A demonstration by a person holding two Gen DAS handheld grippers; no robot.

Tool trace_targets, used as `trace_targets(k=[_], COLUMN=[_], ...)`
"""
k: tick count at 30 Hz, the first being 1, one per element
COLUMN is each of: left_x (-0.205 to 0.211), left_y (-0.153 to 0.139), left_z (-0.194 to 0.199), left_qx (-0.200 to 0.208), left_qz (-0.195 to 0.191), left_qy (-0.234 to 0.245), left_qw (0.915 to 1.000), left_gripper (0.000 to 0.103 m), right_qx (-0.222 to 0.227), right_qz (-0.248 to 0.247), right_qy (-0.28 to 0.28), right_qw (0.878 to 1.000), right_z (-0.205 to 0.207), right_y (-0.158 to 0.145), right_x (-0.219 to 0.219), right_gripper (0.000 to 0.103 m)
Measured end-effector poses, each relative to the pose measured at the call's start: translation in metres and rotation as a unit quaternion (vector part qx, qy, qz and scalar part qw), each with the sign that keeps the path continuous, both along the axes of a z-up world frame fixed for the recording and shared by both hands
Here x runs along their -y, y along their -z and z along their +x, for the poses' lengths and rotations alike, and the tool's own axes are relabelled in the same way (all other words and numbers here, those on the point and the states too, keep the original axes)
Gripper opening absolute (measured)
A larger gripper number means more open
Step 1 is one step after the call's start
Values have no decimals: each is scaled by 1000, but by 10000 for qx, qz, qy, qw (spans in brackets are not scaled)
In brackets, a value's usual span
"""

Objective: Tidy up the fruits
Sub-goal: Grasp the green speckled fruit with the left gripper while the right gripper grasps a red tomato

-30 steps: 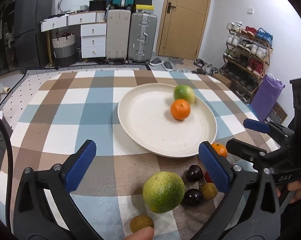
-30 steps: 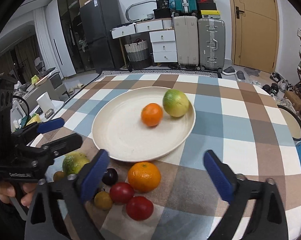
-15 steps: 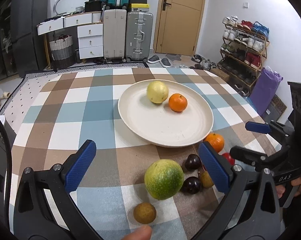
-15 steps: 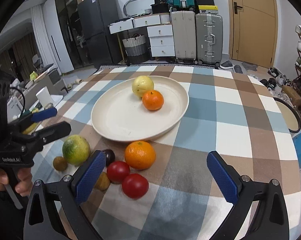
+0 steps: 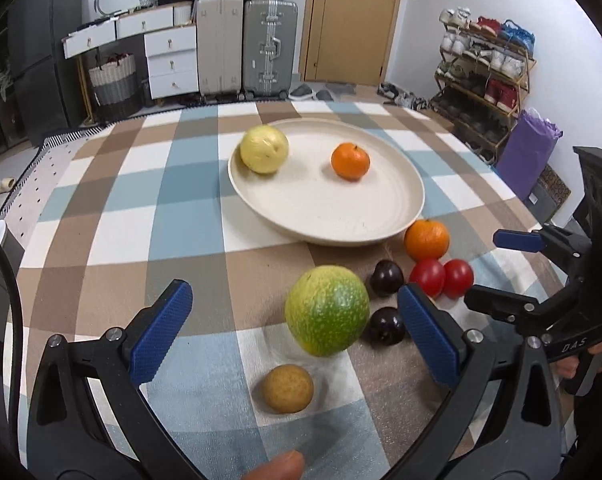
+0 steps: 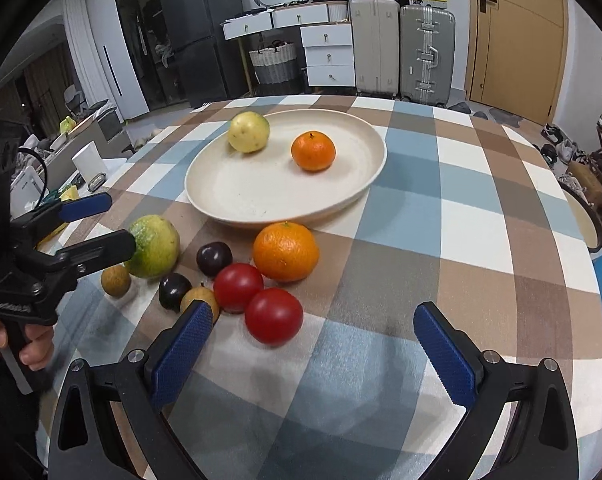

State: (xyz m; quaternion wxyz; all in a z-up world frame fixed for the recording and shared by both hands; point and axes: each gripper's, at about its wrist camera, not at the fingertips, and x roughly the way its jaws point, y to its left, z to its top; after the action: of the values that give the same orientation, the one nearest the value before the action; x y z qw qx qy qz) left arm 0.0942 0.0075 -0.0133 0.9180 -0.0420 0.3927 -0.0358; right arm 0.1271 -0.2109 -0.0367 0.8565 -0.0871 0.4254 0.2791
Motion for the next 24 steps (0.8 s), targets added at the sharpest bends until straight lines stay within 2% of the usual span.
trace_targets(k=[4, 6, 8, 13, 16, 22, 24], left_x=[1, 5, 7, 8, 8, 6, 5], left_y=[6, 7, 8, 12, 11, 14, 15], left_z=[3, 3, 3, 6, 7, 9, 10], left_qx=[-153, -185, -196, -274, -224, -306, -327], left_qz=[-63, 27, 61, 90, 83, 64, 6], left_qy=[109, 127, 156, 151, 166, 167, 187], left_qw=[9998, 9997, 9997, 9995, 9996, 9994, 9993], left_gripper=[102, 102, 102, 102, 102, 94, 87], right_qx=[-155, -225, -232, -159, -109, -43, -19], right_qz=[-51, -94, -159, -272, -388, -413, -429], right_qy=[-24, -84, -106, -212, -230, -268, -305], right_qw=[9999, 9997, 9995, 9993, 9989, 9988, 9986], right_z=[-1, -2, -3, -7, -7, -6, -6], right_y=[6, 10, 13, 14, 15, 12, 11], right_x=[3, 3, 2, -3, -9, -13, -15], right_gripper=[101, 94, 90, 89, 84, 80, 79])
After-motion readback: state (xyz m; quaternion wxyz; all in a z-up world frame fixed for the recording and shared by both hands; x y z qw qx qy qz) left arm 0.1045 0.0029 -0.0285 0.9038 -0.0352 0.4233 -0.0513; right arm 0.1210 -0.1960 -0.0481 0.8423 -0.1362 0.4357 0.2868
